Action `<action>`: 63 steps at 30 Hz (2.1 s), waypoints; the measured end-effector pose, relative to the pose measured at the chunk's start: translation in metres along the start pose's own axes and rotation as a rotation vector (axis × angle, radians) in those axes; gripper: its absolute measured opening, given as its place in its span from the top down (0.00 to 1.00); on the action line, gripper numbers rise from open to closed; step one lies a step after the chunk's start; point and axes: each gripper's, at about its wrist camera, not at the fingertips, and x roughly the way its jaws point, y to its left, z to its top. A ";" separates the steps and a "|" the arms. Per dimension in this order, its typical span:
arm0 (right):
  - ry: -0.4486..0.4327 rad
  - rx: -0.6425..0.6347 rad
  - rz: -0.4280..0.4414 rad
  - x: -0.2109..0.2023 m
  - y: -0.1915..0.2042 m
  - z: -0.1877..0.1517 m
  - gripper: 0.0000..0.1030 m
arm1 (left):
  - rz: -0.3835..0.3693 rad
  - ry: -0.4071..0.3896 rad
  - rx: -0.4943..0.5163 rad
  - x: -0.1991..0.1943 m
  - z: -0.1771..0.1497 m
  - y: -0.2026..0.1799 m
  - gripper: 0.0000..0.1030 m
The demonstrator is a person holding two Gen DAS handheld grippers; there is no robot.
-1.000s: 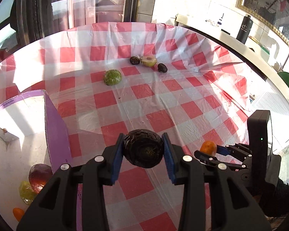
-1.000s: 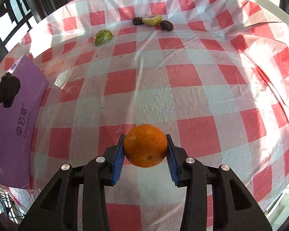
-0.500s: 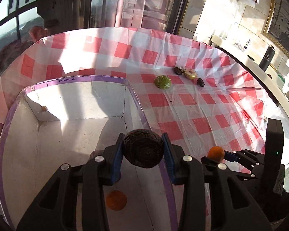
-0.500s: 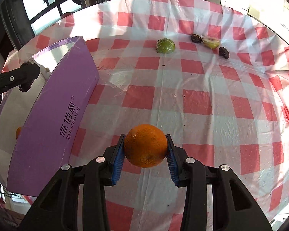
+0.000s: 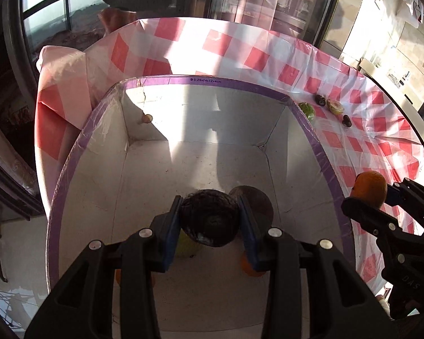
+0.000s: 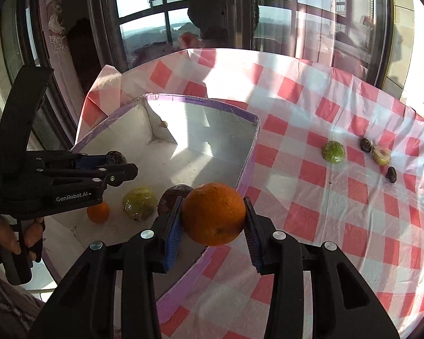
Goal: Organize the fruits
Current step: 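Carry the dark fruit and orange into the box and release both, then withdraw both open grippers from the box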
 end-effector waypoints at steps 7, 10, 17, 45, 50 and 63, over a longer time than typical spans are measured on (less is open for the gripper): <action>0.042 -0.120 0.078 0.014 0.038 -0.002 0.61 | 0.042 0.029 -0.025 0.000 -0.008 0.023 0.63; 0.068 -0.148 0.097 0.019 0.049 -0.005 0.61 | 0.048 0.042 -0.037 0.001 -0.015 0.031 0.63; 0.130 -0.155 0.114 0.031 0.059 -0.017 0.61 | 0.058 0.058 -0.041 0.001 -0.024 0.041 0.62; 0.154 -0.159 0.127 0.037 0.059 -0.030 0.35 | 0.103 0.123 -0.004 0.017 -0.029 0.038 0.38; 0.148 -0.193 0.163 0.037 0.062 -0.031 0.29 | 0.112 0.134 0.011 0.020 -0.029 0.036 0.36; 0.021 0.018 0.203 0.006 -0.006 -0.006 0.28 | 0.124 0.139 -0.006 0.010 -0.015 0.025 0.17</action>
